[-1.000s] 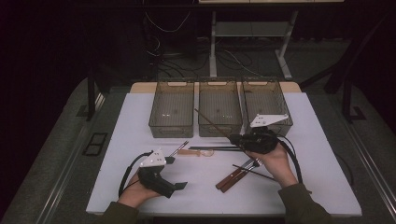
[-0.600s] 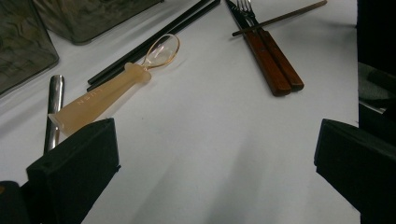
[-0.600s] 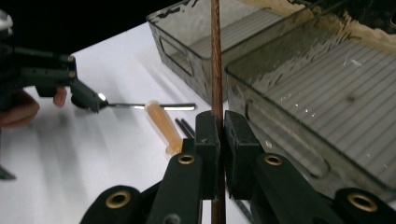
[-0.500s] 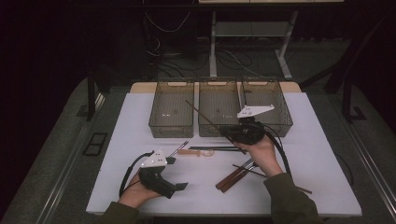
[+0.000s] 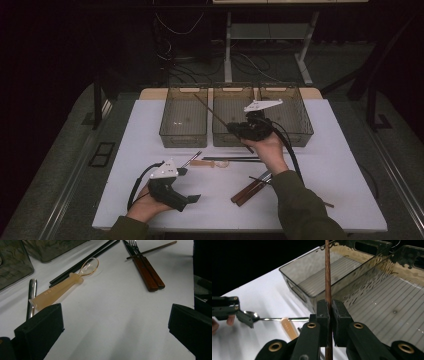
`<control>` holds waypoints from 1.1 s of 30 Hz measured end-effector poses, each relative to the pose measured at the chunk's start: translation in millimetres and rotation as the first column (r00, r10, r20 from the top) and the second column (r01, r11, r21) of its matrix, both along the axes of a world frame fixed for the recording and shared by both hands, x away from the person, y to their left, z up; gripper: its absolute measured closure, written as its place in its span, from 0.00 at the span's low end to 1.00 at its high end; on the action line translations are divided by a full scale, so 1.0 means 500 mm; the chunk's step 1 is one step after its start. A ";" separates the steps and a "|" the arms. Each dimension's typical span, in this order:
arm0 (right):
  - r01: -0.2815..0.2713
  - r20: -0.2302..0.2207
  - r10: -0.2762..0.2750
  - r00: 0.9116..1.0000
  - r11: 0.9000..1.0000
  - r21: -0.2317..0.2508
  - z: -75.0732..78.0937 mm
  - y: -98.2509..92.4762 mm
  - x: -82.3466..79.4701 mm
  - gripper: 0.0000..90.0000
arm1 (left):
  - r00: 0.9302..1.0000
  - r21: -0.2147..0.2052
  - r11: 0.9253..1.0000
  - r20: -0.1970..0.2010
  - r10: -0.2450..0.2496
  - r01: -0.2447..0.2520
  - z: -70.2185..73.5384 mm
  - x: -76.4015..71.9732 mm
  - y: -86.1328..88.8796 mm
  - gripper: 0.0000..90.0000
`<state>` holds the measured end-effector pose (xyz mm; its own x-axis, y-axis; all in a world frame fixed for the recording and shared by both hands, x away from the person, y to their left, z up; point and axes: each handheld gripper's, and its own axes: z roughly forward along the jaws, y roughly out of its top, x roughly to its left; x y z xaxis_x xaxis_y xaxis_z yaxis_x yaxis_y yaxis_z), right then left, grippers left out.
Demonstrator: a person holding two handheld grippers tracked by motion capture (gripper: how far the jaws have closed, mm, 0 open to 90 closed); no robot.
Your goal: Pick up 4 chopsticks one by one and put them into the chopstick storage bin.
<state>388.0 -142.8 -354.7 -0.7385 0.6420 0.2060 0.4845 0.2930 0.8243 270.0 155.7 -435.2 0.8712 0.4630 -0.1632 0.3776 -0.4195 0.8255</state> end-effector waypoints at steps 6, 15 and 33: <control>0.014 -0.004 -0.013 1.000 1.000 0.013 0.011 0.018 0.023 0.94 | 1.000 -0.007 1.000 -0.002 0.002 -0.002 0.001 0.000 0.001 0.00; 0.047 0.005 -0.047 0.999 0.998 0.029 0.027 0.064 0.064 0.94 | 1.000 -0.011 1.000 0.003 -0.006 0.006 0.002 0.002 -0.001 0.00; 0.061 0.020 -0.062 0.998 0.998 0.028 0.028 0.196 0.139 0.94 | 1.000 -0.015 1.000 0.004 -0.021 0.021 0.003 0.002 -0.003 0.00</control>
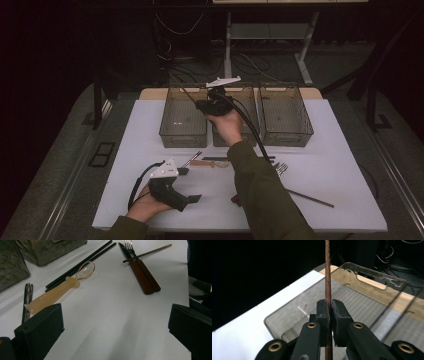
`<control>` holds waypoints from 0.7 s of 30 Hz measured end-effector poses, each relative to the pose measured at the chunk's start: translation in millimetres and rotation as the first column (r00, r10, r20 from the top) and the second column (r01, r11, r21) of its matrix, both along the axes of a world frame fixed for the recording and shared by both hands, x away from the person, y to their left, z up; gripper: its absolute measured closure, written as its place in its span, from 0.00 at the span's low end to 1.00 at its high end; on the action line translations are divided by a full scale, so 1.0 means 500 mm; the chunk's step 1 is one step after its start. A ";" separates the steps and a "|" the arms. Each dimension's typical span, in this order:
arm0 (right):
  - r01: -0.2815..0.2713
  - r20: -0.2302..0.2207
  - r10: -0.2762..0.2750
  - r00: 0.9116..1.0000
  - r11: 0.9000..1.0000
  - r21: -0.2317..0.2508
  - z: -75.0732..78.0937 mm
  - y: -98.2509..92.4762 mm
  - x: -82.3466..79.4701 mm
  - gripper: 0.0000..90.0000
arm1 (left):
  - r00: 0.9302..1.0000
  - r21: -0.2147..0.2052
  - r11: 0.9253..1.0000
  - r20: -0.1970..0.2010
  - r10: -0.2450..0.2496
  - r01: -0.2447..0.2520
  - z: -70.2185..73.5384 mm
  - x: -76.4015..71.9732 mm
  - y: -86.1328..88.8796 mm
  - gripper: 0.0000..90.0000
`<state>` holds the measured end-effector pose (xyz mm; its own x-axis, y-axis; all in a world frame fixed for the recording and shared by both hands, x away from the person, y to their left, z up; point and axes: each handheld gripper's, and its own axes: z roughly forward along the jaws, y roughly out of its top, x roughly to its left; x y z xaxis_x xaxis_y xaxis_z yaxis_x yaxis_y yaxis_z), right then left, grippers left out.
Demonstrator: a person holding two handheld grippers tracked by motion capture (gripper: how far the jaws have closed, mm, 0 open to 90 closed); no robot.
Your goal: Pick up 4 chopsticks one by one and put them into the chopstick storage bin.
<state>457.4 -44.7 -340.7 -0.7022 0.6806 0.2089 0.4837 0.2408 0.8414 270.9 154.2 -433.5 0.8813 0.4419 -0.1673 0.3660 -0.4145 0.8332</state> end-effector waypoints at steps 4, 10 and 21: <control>0.007 -0.001 -0.007 1.000 1.000 -0.006 -0.011 0.027 0.012 0.94 | 1.000 0.006 1.000 0.005 -0.006 0.006 0.000 0.001 0.001 0.00; 0.011 -0.007 -0.011 1.000 1.000 -0.007 -0.024 0.052 0.023 0.94 | 1.000 0.008 1.000 0.009 -0.012 0.012 0.001 0.002 0.001 0.00; 0.030 -0.040 -0.032 0.999 0.998 -0.048 -0.061 0.092 0.037 0.94 | 1.000 0.003 1.000 0.007 -0.018 0.018 0.001 0.001 0.001 0.00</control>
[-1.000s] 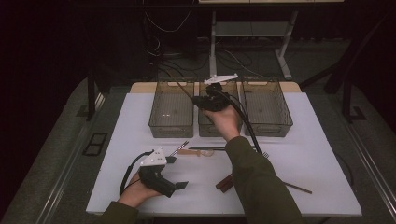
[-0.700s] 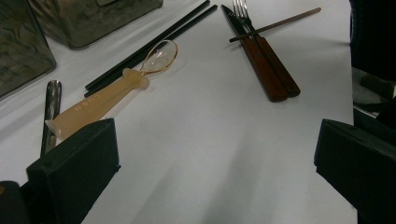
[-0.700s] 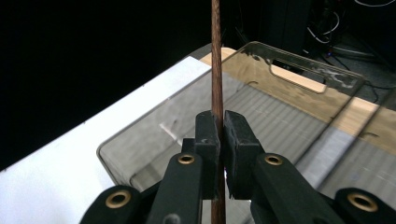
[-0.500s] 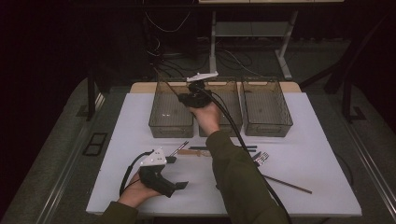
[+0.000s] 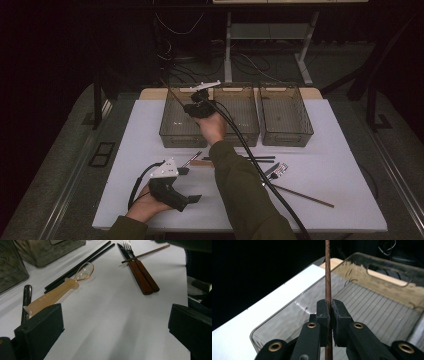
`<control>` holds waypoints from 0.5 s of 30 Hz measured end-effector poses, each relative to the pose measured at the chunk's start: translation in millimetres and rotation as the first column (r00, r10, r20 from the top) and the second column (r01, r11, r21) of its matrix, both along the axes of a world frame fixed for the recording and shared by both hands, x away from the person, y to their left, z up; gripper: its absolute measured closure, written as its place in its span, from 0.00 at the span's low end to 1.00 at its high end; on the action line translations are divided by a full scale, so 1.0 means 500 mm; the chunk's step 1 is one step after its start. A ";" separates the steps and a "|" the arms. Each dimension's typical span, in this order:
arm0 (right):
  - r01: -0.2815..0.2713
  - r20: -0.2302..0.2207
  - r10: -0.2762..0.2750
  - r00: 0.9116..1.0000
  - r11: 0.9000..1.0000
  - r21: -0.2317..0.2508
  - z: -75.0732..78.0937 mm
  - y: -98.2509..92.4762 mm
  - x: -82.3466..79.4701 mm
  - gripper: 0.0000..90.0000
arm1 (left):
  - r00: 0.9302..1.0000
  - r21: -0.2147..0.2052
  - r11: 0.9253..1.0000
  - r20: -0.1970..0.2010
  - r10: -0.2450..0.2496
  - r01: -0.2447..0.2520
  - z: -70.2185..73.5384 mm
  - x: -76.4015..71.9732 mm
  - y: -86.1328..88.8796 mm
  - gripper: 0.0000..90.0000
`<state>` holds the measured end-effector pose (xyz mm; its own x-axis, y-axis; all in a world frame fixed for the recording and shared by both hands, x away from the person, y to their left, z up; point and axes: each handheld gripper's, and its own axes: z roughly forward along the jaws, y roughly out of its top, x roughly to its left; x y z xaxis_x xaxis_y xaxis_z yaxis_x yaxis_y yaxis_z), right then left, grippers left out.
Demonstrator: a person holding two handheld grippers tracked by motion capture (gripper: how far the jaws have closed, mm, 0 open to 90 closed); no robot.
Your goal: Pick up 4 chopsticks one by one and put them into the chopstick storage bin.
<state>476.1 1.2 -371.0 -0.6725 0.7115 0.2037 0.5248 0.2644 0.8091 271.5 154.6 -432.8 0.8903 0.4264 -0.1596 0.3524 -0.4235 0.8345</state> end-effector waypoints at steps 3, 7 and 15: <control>0.002 -0.010 -0.002 1.000 1.000 -0.016 -0.009 0.003 0.001 0.94 | 1.000 -0.005 1.000 -0.002 0.001 -0.001 0.000 -0.001 0.000 0.00; 0.008 -0.026 -0.009 1.000 0.998 -0.056 -0.021 0.007 0.002 0.94 | 1.000 -0.002 1.000 -0.002 -0.003 0.003 0.000 0.000 0.000 0.00; 0.000 -0.019 -0.002 1.000 0.994 -0.107 -0.022 0.012 -0.005 0.67 | 1.000 -0.001 1.000 -0.002 -0.004 0.004 0.000 0.000 0.000 0.00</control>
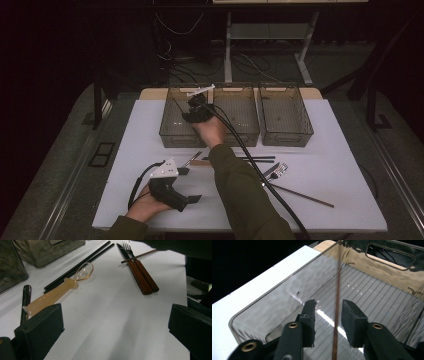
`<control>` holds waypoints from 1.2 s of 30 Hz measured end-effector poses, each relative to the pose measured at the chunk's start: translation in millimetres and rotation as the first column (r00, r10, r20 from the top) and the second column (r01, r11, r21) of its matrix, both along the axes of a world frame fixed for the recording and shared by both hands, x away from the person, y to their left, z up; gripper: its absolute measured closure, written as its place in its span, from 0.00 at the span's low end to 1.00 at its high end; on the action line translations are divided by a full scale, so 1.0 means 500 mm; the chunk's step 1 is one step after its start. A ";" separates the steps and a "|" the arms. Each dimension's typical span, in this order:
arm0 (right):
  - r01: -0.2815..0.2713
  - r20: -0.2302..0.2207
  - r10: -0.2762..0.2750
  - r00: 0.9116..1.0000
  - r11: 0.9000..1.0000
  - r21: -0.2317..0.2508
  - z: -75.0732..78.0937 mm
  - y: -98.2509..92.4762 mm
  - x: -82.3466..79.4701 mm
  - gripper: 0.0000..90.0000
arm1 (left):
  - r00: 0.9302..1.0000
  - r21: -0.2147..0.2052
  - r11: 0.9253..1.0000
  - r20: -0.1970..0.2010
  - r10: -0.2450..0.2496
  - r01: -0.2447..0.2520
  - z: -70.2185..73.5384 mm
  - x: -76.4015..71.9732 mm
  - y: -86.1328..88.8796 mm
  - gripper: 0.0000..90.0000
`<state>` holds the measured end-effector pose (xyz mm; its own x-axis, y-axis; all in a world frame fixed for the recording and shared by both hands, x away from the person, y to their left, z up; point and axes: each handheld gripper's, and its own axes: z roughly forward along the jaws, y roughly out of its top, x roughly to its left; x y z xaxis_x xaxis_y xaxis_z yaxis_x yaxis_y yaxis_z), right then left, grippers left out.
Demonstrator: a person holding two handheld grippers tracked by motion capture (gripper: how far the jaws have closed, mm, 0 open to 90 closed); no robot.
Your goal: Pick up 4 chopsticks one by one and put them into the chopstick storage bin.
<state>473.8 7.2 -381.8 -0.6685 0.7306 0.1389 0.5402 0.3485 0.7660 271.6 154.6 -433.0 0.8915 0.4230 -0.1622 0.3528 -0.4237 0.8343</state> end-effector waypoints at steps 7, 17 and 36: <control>-0.035 -0.003 0.035 0.999 0.999 0.023 0.023 -0.023 -0.012 0.59 | 1.000 -0.004 1.000 0.009 0.003 -0.003 -0.001 0.001 0.003 0.00; -0.108 0.027 0.106 0.994 0.992 0.061 0.058 -0.088 -0.053 0.49 | 1.000 -0.015 1.000 0.003 0.019 -0.019 -0.001 0.001 0.004 0.00; -0.246 0.073 0.239 0.968 0.965 0.096 0.070 -0.239 -0.142 0.40 | 1.000 -0.002 1.000 0.014 0.026 -0.026 -0.009 0.010 0.008 0.00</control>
